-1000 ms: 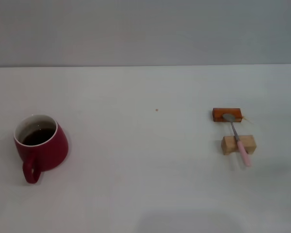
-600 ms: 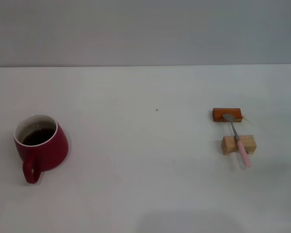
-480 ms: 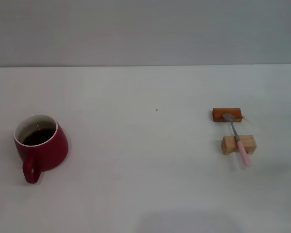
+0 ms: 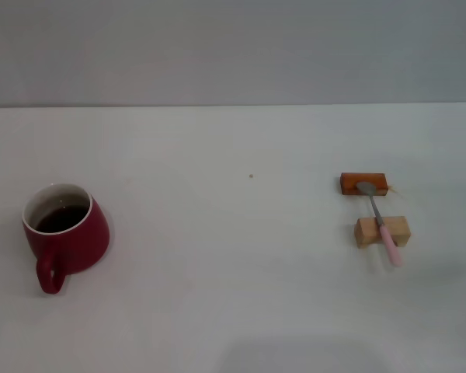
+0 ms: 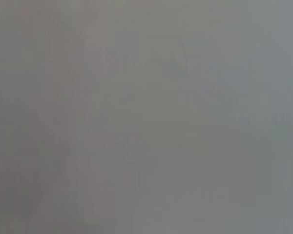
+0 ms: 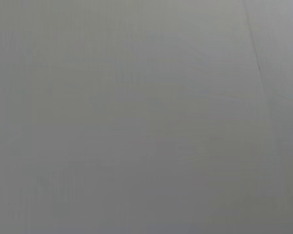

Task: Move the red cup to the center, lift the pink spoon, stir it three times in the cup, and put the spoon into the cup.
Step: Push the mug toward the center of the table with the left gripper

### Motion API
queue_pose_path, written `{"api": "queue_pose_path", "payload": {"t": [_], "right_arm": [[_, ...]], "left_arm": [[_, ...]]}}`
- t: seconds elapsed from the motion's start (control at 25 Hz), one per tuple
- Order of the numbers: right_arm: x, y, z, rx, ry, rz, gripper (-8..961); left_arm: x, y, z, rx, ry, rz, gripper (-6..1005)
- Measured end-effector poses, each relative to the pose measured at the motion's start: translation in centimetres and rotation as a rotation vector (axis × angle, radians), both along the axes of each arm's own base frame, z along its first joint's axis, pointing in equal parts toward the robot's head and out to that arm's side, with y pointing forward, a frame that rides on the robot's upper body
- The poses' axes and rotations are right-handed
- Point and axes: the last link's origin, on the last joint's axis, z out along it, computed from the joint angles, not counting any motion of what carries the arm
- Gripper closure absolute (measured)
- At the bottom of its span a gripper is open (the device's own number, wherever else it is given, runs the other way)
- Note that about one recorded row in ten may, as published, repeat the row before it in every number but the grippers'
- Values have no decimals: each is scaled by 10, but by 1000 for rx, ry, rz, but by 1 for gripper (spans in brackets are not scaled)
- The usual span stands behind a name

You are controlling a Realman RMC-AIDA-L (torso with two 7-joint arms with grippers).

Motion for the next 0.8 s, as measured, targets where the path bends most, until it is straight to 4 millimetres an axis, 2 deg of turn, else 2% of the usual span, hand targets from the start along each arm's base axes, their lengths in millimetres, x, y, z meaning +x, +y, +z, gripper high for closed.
{"api": "queue_pose_path", "payload": {"t": [0.48,0.8], "right_arm": [[2,-1,3,7,-1,-8,216],[3,0,3,9,7,-10,216]], "left_arm": [[-10,-19,-5,-70,59,13,683],[-2,-19,-23,-244,277,0,968]]}}
